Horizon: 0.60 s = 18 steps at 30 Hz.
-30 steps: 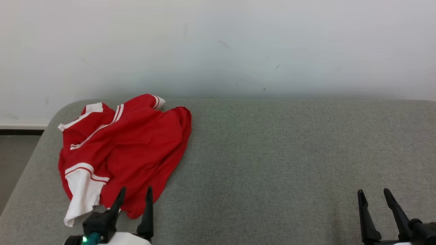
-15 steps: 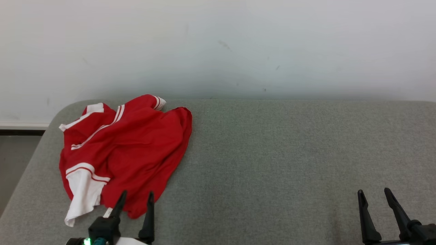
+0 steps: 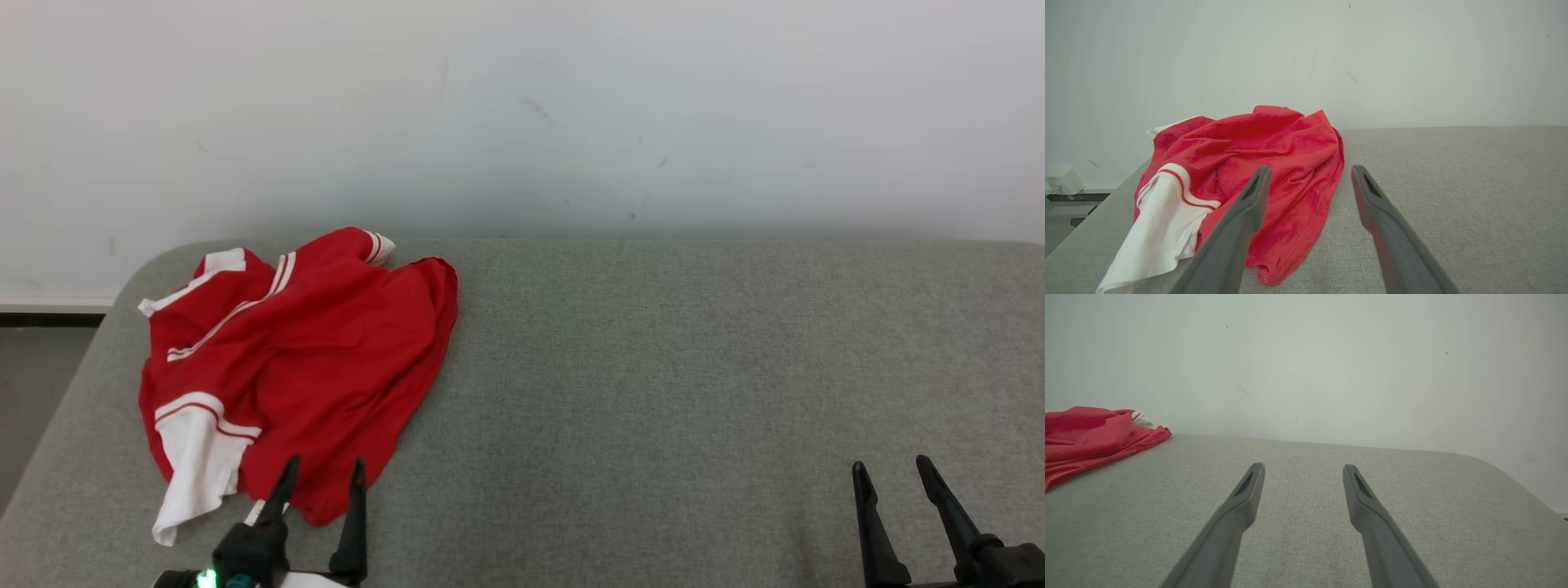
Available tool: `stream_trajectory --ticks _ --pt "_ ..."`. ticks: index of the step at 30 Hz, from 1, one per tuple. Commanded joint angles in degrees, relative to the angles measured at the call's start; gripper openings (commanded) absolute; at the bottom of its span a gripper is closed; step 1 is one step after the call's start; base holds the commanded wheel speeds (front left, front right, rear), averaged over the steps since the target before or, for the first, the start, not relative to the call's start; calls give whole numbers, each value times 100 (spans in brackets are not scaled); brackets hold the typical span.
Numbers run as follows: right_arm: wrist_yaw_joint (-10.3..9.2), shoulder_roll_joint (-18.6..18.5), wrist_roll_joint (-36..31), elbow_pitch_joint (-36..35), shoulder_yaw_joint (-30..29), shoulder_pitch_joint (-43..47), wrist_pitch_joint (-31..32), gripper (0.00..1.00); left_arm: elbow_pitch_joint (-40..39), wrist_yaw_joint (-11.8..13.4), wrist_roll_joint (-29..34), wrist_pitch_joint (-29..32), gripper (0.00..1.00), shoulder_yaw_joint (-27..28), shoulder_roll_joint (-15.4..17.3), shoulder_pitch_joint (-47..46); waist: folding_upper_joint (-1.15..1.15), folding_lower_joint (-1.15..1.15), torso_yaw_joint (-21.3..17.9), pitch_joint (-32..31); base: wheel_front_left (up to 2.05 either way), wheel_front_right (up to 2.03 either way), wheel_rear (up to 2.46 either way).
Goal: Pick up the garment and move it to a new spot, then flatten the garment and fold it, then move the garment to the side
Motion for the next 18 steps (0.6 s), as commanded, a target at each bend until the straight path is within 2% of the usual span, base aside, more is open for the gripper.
stream_trajectory --ticks 1,12,18 --pt "-10 -58 41 20 1 44 -20 100 5 -23 26 -6 100 34 -8 56 0 0 -6 1 0 0 0" --pt "-10 -93 2 21 0 33 -20 100 45 -118 129 -6 100 135 -85 10 0 0 31 18 0 0 0" --pt "-10 -87 0 -24 -33 115 -11 100 57 -143 171 -5 100 140 -119 13 0 0 274 -6 0 0 0"
